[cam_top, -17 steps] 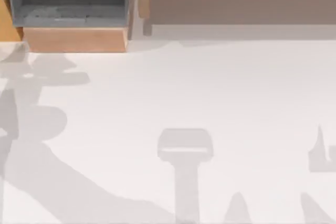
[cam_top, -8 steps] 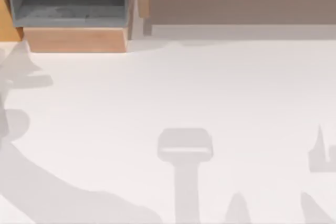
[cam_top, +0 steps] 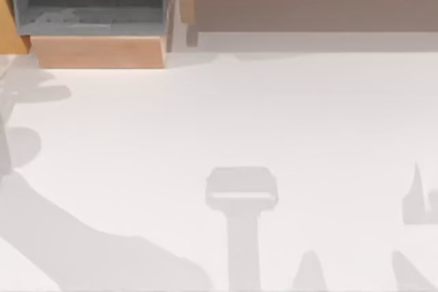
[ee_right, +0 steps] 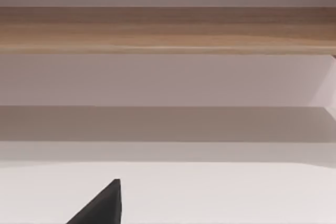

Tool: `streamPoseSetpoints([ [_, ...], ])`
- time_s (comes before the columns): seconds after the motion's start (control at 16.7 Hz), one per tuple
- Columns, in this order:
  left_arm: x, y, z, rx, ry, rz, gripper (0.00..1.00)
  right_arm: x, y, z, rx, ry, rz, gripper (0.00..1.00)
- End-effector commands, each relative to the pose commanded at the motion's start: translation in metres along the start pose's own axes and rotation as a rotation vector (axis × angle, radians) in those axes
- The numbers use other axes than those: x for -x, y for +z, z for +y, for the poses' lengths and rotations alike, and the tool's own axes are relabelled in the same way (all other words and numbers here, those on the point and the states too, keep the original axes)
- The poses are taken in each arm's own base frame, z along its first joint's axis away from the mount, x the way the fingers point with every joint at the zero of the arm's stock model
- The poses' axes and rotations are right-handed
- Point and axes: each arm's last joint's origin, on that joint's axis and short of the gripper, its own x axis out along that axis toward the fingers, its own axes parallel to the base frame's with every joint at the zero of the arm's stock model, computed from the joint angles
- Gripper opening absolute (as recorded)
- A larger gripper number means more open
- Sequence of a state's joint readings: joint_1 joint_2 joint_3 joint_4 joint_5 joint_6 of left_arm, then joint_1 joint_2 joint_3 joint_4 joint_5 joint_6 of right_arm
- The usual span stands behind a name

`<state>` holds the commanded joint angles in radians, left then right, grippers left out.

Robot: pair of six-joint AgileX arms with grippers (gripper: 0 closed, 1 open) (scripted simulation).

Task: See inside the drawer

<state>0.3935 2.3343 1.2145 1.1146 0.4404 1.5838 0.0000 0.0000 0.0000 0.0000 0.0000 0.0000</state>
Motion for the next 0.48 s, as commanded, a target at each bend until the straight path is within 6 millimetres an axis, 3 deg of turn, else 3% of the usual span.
streamPoseSetpoints([
  [0.12, 0.0, 0.0, 0.0, 0.0, 0.0, 0.0, 1.0, 0.0, 0.0, 0.0, 0.0, 0.0, 0.0, 1.0],
  [0.48, 0.0, 0.0, 0.0, 0.0, 0.0, 0.0, 0.55, 0.0, 0.0, 0.0, 0.0, 0.0, 0.0, 1.0],
])
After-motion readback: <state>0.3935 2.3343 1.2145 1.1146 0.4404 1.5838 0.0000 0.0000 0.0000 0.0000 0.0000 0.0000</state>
